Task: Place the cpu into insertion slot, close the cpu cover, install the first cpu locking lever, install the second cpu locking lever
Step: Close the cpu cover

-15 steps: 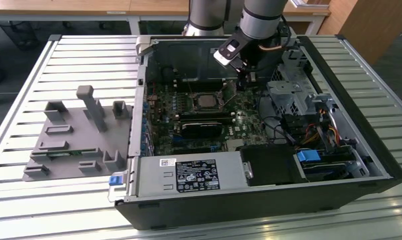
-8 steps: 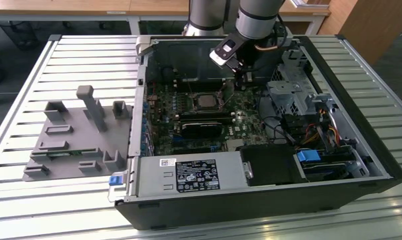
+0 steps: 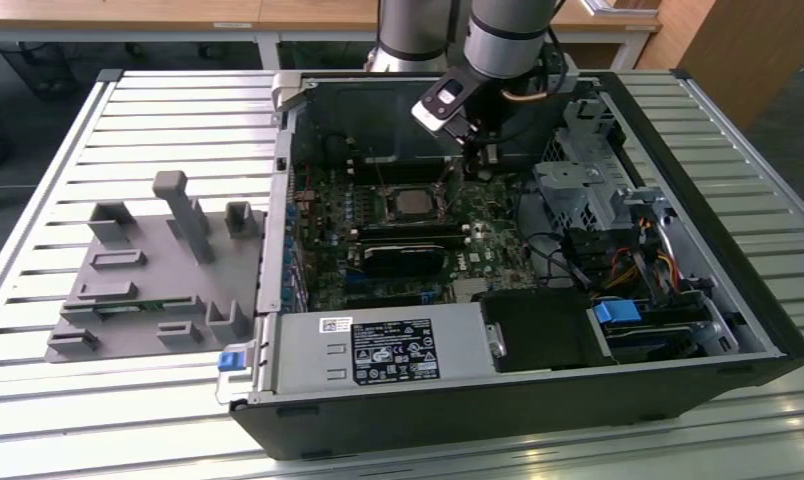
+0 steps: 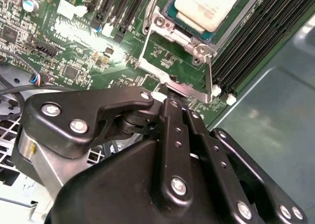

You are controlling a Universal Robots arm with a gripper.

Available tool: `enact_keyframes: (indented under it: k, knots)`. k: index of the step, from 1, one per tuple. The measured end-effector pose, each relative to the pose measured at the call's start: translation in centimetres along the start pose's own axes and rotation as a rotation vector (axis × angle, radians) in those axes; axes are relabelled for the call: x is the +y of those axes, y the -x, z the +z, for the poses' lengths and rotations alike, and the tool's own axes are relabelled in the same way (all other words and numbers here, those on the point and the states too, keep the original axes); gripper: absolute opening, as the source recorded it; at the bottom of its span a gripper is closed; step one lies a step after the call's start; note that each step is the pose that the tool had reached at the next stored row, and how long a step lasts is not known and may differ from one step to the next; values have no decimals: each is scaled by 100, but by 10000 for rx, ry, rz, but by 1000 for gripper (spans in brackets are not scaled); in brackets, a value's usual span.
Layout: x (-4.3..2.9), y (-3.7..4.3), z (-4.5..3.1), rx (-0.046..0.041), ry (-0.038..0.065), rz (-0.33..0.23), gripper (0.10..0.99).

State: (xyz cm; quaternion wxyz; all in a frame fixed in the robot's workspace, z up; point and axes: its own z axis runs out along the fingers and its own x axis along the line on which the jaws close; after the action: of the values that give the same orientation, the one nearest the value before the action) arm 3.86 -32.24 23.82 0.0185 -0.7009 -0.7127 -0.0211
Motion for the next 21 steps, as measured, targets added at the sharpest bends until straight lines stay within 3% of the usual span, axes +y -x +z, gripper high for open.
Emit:
enact_keyframes:
  k: [21]
  knots:
    - [-219, -4, -1, 0, 0, 0, 106]
